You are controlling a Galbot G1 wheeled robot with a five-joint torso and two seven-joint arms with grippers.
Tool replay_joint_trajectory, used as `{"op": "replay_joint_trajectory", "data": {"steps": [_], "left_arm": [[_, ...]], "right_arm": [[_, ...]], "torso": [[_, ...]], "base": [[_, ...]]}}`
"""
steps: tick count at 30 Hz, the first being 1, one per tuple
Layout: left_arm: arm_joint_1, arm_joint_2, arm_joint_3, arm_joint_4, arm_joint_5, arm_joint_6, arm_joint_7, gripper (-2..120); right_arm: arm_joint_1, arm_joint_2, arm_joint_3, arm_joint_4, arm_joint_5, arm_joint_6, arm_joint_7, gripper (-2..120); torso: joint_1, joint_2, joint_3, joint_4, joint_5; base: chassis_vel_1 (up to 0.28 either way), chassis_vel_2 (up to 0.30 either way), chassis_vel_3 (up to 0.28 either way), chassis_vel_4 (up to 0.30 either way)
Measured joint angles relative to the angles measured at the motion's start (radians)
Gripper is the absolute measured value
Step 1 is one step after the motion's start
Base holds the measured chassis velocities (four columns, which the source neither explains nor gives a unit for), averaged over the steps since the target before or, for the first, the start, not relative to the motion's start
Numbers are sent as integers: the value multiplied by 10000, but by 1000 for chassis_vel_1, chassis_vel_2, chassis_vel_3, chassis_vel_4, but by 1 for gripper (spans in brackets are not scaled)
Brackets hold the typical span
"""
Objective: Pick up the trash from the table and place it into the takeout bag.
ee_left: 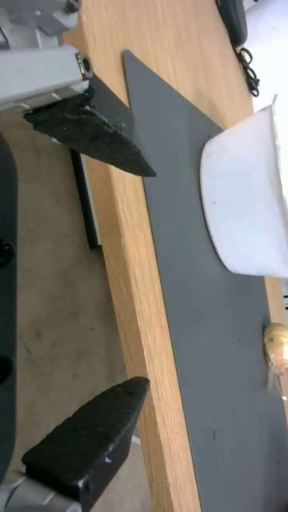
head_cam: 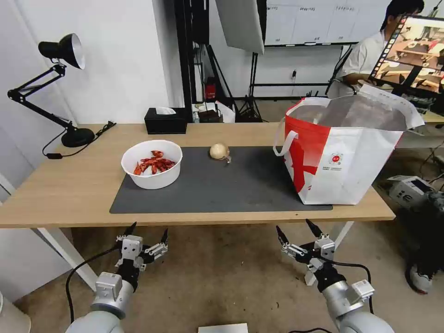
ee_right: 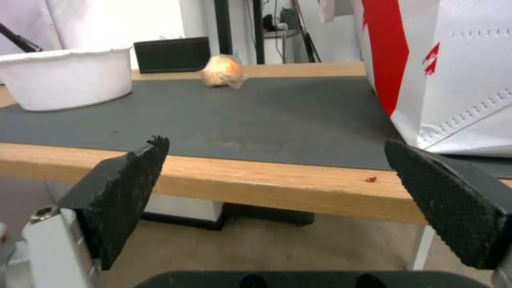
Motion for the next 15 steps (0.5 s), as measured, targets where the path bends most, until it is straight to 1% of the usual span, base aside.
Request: {"op": "replay_joint_trajectory", "data": {"steps": [7,10,11,13,15], "left_arm": [[-31,9,-45,-4,-5,-25,5,100],[-33,-7,-68,-12,-7,-126,14,100],[-33,-7,-68,-12,-7,-126,14,100],[-33,2,-113,-52,-21,-158,13,100],[-34,7,-123,-60,-25,-158,13,100]], "right_arm": [[406,-165,-239,6,122,-151,59,100],[1602,-595,-932,-4,510,-566,240,100],[1602,-595,-932,-4,510,-566,240,100],[2899,-1040,-1551,-130,982,-990,355,100],[3124,-1124,-1669,-169,1068,-1065,374,100]], "torso": [[0,0,0,-2,1],[0,0,0,-1,2],[0,0,0,-1,2],[0,0,0,2,0],[1,0,0,2,0]], "base": [[0,0,0,0],[0,0,0,0],[0,0,0,0],[0,0,0,0],[0,0,0,0]]}}
